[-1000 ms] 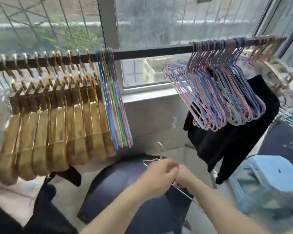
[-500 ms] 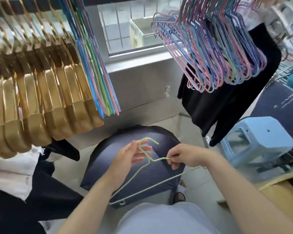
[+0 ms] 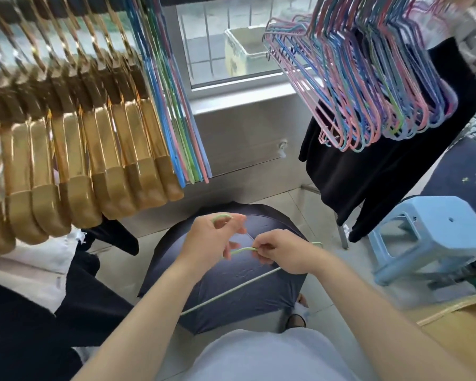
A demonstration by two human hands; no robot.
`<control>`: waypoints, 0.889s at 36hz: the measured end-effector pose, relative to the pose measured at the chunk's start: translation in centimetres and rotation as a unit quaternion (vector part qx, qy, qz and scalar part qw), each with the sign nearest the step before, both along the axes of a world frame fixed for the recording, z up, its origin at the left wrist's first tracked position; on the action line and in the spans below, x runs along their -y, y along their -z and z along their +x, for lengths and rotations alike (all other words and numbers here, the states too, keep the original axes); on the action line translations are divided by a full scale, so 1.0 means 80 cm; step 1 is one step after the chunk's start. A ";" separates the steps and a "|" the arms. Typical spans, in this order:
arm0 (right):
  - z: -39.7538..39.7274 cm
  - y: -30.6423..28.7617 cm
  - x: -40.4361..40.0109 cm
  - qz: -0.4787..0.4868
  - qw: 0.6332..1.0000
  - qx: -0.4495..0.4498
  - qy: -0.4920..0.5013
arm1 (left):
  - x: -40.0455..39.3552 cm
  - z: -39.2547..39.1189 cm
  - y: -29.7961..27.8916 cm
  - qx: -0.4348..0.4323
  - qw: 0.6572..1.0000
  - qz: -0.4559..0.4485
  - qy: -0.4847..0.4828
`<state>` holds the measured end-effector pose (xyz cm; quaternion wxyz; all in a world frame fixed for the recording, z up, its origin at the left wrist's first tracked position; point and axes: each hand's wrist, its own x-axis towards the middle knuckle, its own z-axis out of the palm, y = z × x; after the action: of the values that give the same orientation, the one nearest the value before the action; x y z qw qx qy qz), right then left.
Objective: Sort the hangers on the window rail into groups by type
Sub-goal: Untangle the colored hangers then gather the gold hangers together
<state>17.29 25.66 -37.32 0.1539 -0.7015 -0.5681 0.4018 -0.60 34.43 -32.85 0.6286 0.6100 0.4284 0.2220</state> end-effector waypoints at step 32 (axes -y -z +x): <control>-0.050 -0.017 -0.018 0.026 0.940 -0.264 0.216 | -0.002 0.089 -0.046 0.112 0.991 0.042 -0.064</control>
<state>13.31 27.14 -35.93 0.3996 -0.6722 -0.3518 0.5145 6.50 34.58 -29.18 0.6305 0.5788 0.3840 0.3465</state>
